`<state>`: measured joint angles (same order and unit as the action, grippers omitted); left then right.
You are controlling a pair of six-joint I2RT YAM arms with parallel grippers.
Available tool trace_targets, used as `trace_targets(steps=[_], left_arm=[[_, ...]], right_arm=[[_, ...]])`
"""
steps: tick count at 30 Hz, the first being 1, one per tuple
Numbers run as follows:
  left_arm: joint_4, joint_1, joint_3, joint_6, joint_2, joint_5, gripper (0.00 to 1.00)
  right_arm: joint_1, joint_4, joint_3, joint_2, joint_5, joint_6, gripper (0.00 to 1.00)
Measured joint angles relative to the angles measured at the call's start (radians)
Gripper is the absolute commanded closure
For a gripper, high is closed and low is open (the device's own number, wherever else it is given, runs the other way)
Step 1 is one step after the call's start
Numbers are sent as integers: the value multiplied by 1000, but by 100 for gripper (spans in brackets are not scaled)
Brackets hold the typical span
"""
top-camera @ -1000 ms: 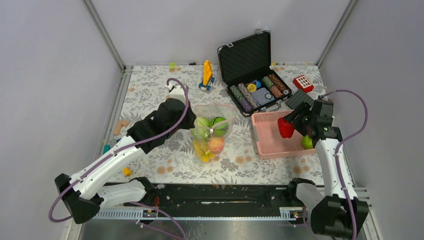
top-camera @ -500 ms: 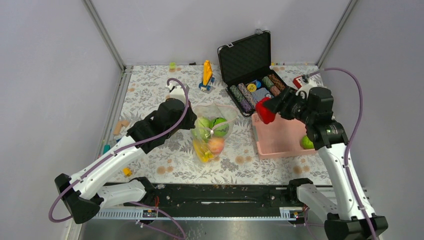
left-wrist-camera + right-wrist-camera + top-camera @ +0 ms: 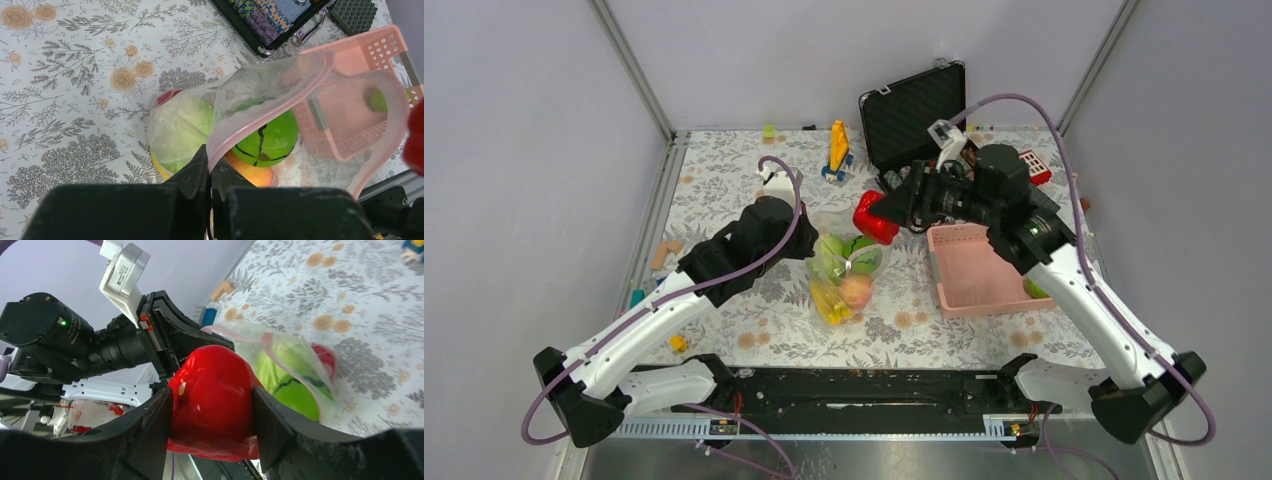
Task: Place the food in the zip-top bag and seal the zipper
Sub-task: Place the fake vegetable in the zipper food storage bag.
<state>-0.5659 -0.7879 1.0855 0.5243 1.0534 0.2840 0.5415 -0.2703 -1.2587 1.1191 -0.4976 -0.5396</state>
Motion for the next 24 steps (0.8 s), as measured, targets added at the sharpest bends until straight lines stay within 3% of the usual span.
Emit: trace_targets(steps=[6, 11, 20, 24], left_arm=[[0, 0, 0, 0, 0, -5, 100], [0, 0, 0, 0, -5, -11, 100], [-1, 0, 0, 0, -21, -16, 100], [-1, 1, 0, 0, -25, -16, 100]], right_arm=[[108, 3, -106, 150, 11, 31, 71], [154, 18, -112, 217, 58, 34, 65], [216, 11, -116, 281, 187, 45, 17], [238, 10, -127, 293, 229, 56, 7]])
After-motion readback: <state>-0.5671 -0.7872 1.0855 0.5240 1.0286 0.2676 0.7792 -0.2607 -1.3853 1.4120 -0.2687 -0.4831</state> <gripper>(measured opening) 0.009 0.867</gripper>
